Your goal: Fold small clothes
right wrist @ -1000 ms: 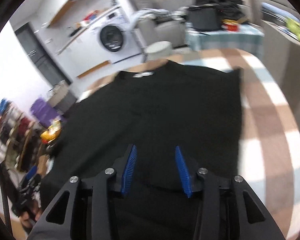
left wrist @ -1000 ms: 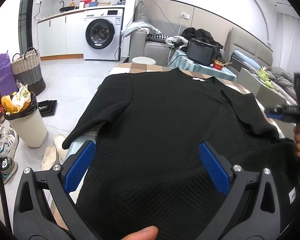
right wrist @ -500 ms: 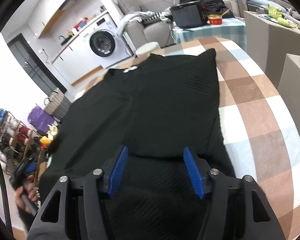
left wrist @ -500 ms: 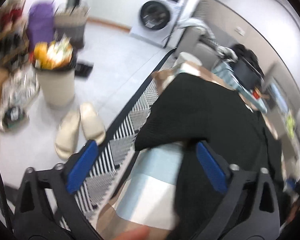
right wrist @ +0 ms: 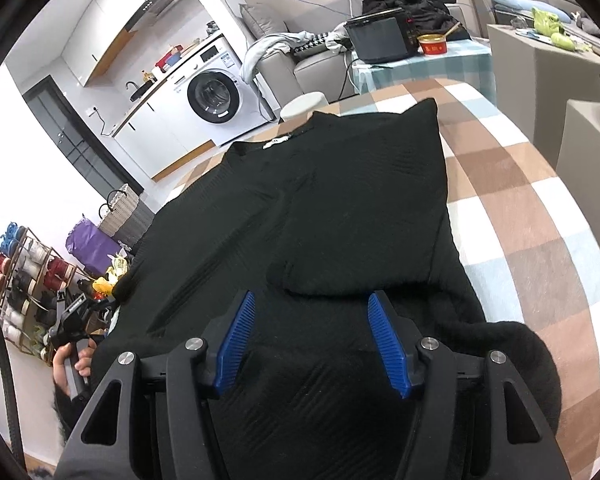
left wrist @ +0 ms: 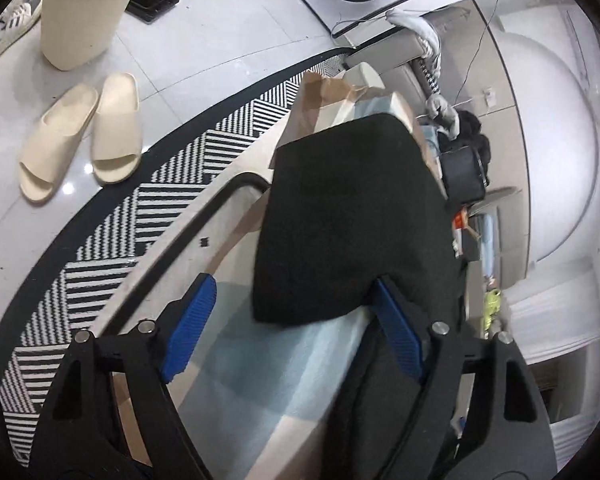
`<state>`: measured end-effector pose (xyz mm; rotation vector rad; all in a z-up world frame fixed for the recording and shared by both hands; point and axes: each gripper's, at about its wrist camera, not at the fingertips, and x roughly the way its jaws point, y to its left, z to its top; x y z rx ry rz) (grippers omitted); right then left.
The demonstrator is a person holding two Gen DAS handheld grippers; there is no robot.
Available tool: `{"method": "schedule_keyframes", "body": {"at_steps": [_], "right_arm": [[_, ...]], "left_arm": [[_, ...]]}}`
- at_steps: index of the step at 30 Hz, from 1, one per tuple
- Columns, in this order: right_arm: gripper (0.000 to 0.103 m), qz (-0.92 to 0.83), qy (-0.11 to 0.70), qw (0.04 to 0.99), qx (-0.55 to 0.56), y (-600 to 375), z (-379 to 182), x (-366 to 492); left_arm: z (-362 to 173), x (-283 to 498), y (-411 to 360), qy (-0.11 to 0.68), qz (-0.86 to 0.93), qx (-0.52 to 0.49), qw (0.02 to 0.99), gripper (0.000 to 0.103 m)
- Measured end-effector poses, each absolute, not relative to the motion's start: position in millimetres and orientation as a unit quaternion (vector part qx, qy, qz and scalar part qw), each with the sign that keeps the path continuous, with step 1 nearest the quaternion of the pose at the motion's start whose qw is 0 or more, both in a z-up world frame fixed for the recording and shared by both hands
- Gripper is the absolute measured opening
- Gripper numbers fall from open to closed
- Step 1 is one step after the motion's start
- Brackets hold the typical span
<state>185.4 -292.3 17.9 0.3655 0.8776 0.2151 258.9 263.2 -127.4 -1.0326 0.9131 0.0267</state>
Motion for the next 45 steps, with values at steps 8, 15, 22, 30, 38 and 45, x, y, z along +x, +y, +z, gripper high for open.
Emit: {"method": "schedule_keyframes", "body": {"at_steps": [8, 15, 22, 30, 38, 45], "right_arm": [[0.060, 0.106, 0.423, 0.878, 0.197, -302, 11, 185], [0.062, 0.110, 0.424, 0.878, 0.193, -306, 13, 181], [0.067, 0.118, 0.420, 0.880, 0.187, -304, 15, 175], [0.067, 0.106, 0.406, 0.885, 0.201, -316, 21, 165], [0.067, 0.105, 0.398, 0.886, 0.214, -323, 21, 154], [0.067, 0.105, 0.398, 0.885, 0.219, -325, 19, 147]], "left_arm": [[-116, 283, 262, 0.408, -0.006, -0.522, 0.749, 0.078], [-122, 286, 256, 0.444, 0.018, -0.491, 0.750, 0.078], [-145, 286, 258, 0.449, 0.012, -0.525, 0.723, 0.071], [-98, 285, 248, 0.389, 0.043, -0.451, 0.802, 0.018], [17, 307, 159, 0.316, 0.042, -0.217, 0.923, 0.009], [28, 336, 17, 0.361, -0.126, -0.090, 0.920, 0.017]]}}
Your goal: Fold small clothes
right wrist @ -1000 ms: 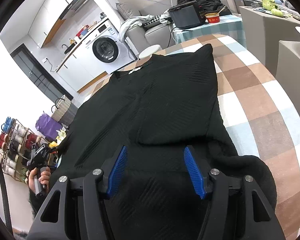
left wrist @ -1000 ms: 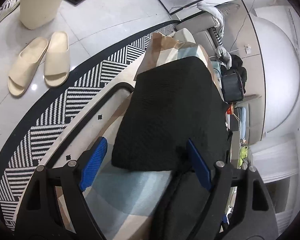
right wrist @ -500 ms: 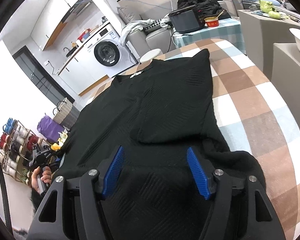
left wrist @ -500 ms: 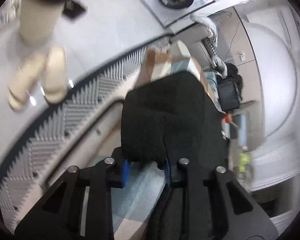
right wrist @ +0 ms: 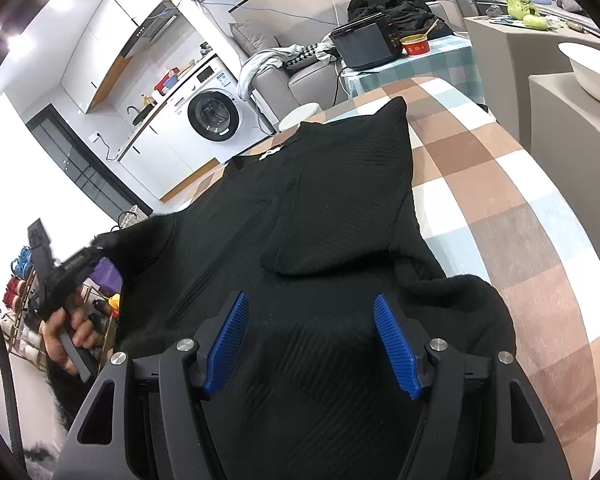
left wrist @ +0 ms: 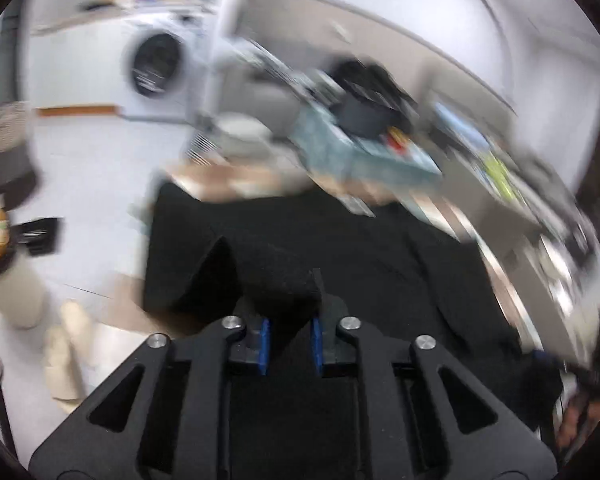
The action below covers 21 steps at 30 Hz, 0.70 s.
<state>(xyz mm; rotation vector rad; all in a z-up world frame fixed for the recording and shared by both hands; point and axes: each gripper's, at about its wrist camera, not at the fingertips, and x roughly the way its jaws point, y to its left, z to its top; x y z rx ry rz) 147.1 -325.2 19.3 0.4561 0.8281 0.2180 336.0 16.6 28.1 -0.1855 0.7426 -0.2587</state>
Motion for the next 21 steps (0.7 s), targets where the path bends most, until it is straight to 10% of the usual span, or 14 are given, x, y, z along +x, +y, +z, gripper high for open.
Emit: {"method": "schedule_keyframes", "body": {"at_steps": [10, 17, 21], "right_arm": [[0.068, 0.101, 0.403, 0.881, 0.226, -332, 12, 142], [0.069, 0.119, 0.398, 0.880, 0.230, -323, 20, 144], [0.069, 0.115, 0.401, 0.880, 0.227, -322, 21, 144]], "left_arm": [[-1, 323, 28, 0.393, -0.117, -0.128, 0.903, 0.063], [-35, 366, 81, 0.412, -0.051, -0.182, 0.891, 0.061], [-57, 399, 82, 0.426, -0.042, -0.191, 0.884, 0.031]]}}
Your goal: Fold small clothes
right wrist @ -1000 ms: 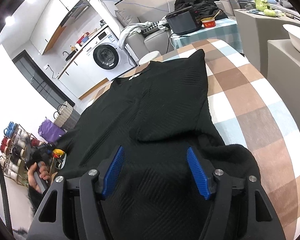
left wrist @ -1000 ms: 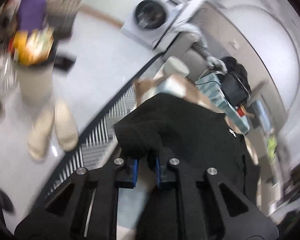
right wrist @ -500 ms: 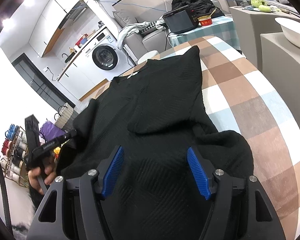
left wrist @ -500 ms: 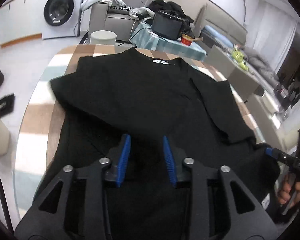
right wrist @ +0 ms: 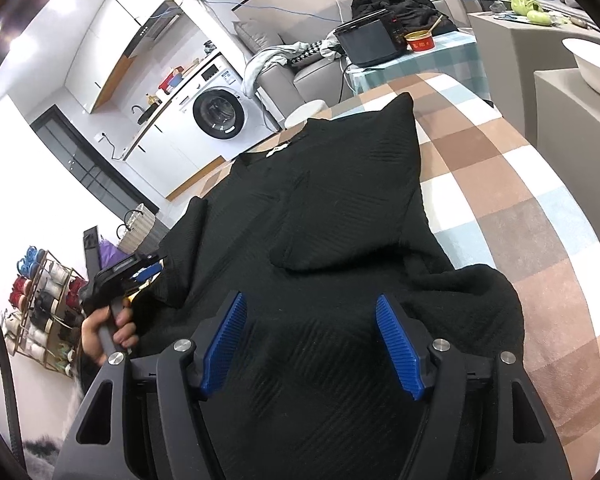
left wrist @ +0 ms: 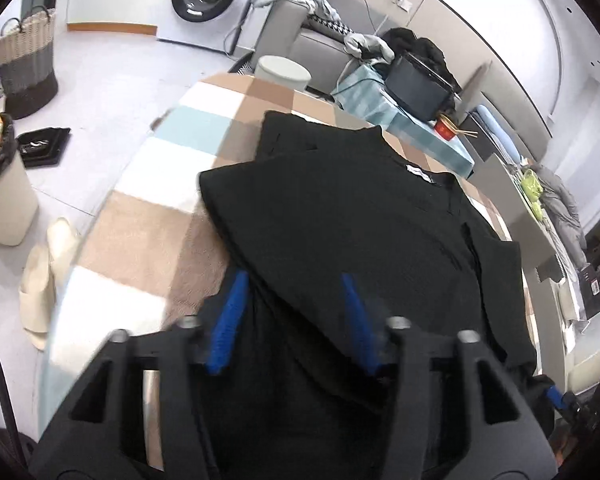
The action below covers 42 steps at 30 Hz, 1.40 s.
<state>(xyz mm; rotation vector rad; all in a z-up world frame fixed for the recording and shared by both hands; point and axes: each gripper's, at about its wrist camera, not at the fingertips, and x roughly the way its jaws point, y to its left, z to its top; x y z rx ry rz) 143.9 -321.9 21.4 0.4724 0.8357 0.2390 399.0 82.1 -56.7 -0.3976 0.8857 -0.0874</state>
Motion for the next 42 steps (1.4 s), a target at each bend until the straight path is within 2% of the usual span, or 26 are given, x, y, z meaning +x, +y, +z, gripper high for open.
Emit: {"method": "schedule_keyframes", "body": {"at_steps": [1, 4, 11, 14, 15, 17, 18, 19, 21, 30, 32, 33, 34, 36, 37, 42], "right_arm": [[0.069, 0.109, 0.405, 0.879, 0.228, -323, 20, 144], [0.069, 0.100, 0.407, 0.878, 0.229, -325, 18, 144], [0.069, 0.094, 0.409, 0.874, 0.244, -331, 11, 145], [0.069, 0.090, 0.415, 0.870, 0.250, -333, 7, 150], [0.069, 0.090, 0.417, 0.870, 0.249, -333, 7, 151], [0.069, 0.092, 0.416, 0.871, 0.247, -334, 8, 150], [0.069, 0.093, 0.414, 0.872, 0.245, -334, 9, 148], [0.069, 0.092, 0.413, 0.872, 0.245, -335, 9, 147], [0.069, 0.091, 0.411, 0.872, 0.249, -339, 8, 145], [0.069, 0.093, 0.417, 0.870, 0.248, -339, 3, 149], [0.069, 0.092, 0.418, 0.869, 0.248, -339, 3, 149], [0.069, 0.092, 0.419, 0.869, 0.247, -339, 3, 148], [0.069, 0.091, 0.420, 0.869, 0.245, -339, 3, 148], [0.069, 0.090, 0.421, 0.869, 0.242, -338, 4, 150], [0.069, 0.089, 0.423, 0.869, 0.240, -337, 4, 151], [0.069, 0.084, 0.424, 0.875, 0.221, -334, 9, 158]], "left_arm": [[-57, 405, 79, 0.427, -0.032, -0.178, 0.886, 0.020], [-65, 425, 72, 0.438, -0.027, -0.175, 0.882, 0.004], [-34, 433, 37, 0.404, -0.069, -0.141, 0.901, 0.002], [-24, 437, 7, 0.395, -0.144, -0.162, 0.892, 0.003], [-22, 436, -1, 0.395, -0.165, -0.171, 0.887, 0.009], [-22, 434, -11, 0.404, -0.176, -0.158, 0.884, 0.028], [-22, 430, -11, 0.403, -0.167, -0.142, 0.889, 0.041], [-21, 427, -9, 0.398, -0.157, -0.134, 0.894, 0.044], [-23, 425, 4, 0.390, -0.115, -0.109, 0.907, 0.044], [-65, 451, 49, 0.449, 0.033, -0.046, 0.892, 0.044], [-72, 456, 54, 0.456, 0.046, -0.044, 0.888, 0.041], [-74, 459, 57, 0.458, 0.046, -0.052, 0.886, 0.034], [-75, 460, 58, 0.456, 0.041, -0.060, 0.887, 0.021], [-75, 462, 61, 0.448, 0.046, -0.056, 0.891, 0.010], [-74, 462, 64, 0.444, 0.049, -0.054, 0.893, 0.007], [-69, 455, 93, 0.435, 0.078, -0.104, 0.891, 0.007]]}}
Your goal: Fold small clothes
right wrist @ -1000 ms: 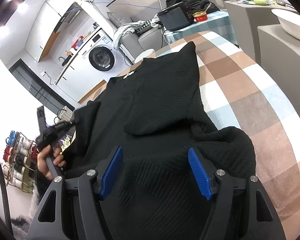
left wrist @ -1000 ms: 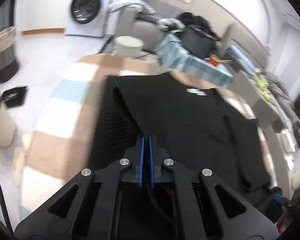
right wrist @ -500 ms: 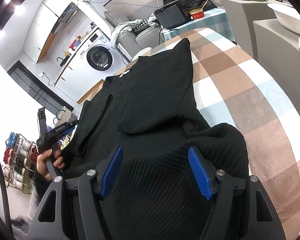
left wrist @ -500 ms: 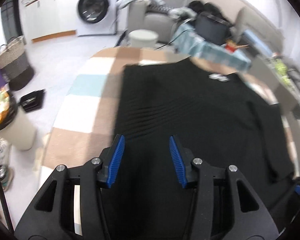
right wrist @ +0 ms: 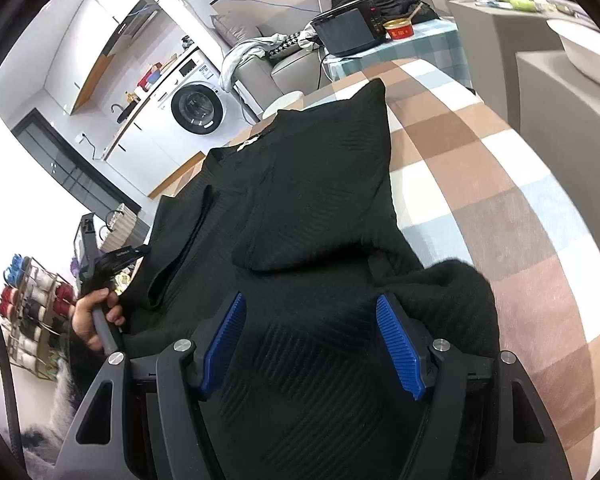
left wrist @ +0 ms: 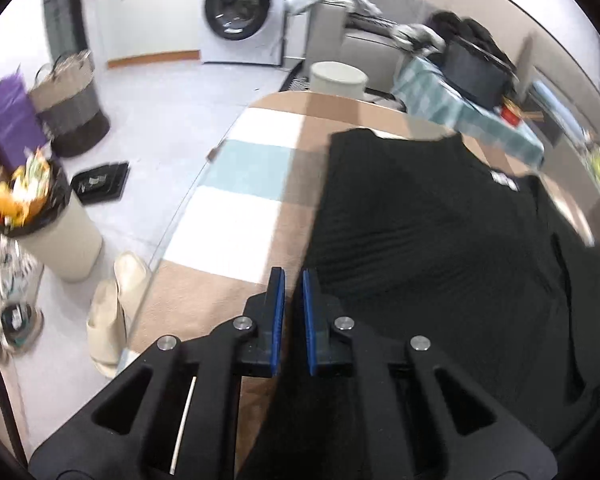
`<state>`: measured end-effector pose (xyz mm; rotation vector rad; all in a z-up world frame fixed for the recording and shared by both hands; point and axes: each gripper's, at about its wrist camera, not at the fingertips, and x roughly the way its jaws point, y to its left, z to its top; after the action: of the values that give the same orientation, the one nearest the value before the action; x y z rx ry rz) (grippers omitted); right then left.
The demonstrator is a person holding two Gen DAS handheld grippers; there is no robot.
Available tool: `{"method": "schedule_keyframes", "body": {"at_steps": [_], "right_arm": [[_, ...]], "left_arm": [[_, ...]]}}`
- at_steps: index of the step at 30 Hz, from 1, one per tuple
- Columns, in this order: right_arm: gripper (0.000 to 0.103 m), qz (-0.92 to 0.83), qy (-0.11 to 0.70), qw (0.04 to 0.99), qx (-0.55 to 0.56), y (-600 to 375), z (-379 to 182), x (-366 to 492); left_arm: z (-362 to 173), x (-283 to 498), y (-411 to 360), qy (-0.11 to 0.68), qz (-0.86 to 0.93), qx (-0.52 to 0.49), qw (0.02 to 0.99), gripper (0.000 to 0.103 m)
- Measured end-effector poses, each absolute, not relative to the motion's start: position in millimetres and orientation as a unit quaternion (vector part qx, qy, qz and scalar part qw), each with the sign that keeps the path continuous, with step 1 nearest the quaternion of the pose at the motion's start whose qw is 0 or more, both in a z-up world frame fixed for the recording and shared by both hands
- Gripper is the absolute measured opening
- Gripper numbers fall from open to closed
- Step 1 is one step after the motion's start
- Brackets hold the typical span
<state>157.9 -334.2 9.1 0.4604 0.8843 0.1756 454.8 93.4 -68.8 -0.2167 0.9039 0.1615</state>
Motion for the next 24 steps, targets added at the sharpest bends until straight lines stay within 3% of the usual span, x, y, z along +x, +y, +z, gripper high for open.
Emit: {"method": "schedule_keyframes", "body": {"at_steps": [6, 11, 14, 16, 22, 24], "right_arm": [[0.069, 0.063, 0.420, 0.884, 0.195, -339, 17, 155], [0.069, 0.025, 0.412, 0.896, 0.164, -354, 25, 136], [0.069, -0.011, 0.406, 0.902, 0.144, -366, 27, 121], [0.069, -0.025, 0.416, 0.899, 0.137, -376, 20, 117], [0.069, -0.001, 0.450, 0.879, 0.156, -389, -6, 120], [0.064, 0.024, 0.449, 0.879, 0.160, -384, -6, 124]], "left_arm": [[-58, 428, 113, 0.435, 0.063, -0.161, 0.884, 0.008], [-39, 383, 102, 0.425, 0.025, -0.145, 0.893, 0.012], [-28, 348, 89, 0.412, 0.001, -0.130, 0.902, 0.034], [-22, 324, 81, 0.401, -0.005, -0.123, 0.908, 0.054], [-14, 267, 70, 0.396, -0.018, -0.114, 0.911, 0.067], [-14, 251, 70, 0.396, -0.012, -0.107, 0.912, 0.071]]}}
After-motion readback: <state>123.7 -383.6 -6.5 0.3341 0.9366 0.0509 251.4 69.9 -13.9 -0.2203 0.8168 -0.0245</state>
